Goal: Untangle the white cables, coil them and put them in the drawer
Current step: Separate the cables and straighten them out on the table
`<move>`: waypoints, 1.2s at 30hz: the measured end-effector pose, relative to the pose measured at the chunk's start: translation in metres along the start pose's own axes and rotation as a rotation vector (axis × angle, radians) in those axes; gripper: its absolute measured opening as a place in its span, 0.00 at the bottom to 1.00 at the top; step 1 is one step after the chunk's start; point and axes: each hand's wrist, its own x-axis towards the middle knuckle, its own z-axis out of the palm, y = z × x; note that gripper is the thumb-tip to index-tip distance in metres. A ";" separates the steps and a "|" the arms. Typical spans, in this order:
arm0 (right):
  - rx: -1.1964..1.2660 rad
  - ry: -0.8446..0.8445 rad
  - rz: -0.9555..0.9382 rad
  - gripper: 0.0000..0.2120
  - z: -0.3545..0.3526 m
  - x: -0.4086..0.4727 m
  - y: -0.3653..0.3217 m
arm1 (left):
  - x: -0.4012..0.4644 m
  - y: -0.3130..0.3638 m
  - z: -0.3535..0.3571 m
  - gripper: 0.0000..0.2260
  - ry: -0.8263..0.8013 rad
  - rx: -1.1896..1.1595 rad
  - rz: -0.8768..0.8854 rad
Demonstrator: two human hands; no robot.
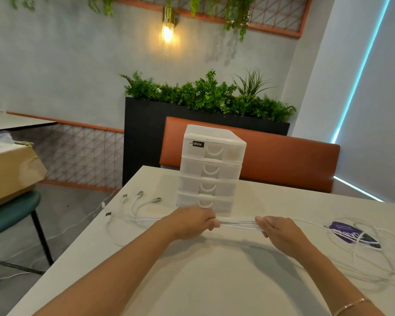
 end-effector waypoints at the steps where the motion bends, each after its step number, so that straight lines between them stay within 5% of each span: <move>1: -0.049 0.015 -0.011 0.22 0.005 0.001 0.002 | -0.005 -0.009 -0.002 0.14 0.011 0.044 -0.023; 6: -0.168 0.062 0.026 0.21 0.018 0.003 0.014 | -0.029 -0.067 -0.026 0.14 0.026 0.337 -0.155; 17: -0.191 0.050 0.008 0.20 0.026 0.009 0.014 | -0.052 -0.145 -0.063 0.10 0.058 0.271 -0.331; 24: -0.171 0.017 0.003 0.21 0.027 0.010 0.013 | -0.044 -0.133 -0.060 0.15 -0.003 0.813 -0.497; 26: -0.159 0.016 -0.008 0.21 0.026 0.010 0.012 | -0.041 -0.111 -0.058 0.18 -0.007 0.705 -0.458; 31: -0.046 0.033 -0.037 0.21 0.021 0.007 0.004 | -0.012 0.000 -0.030 0.18 0.090 -0.020 -0.003; 36: 0.117 0.005 -0.047 0.20 0.017 0.002 0.000 | 0.030 0.061 0.021 0.16 -0.036 -0.161 -0.019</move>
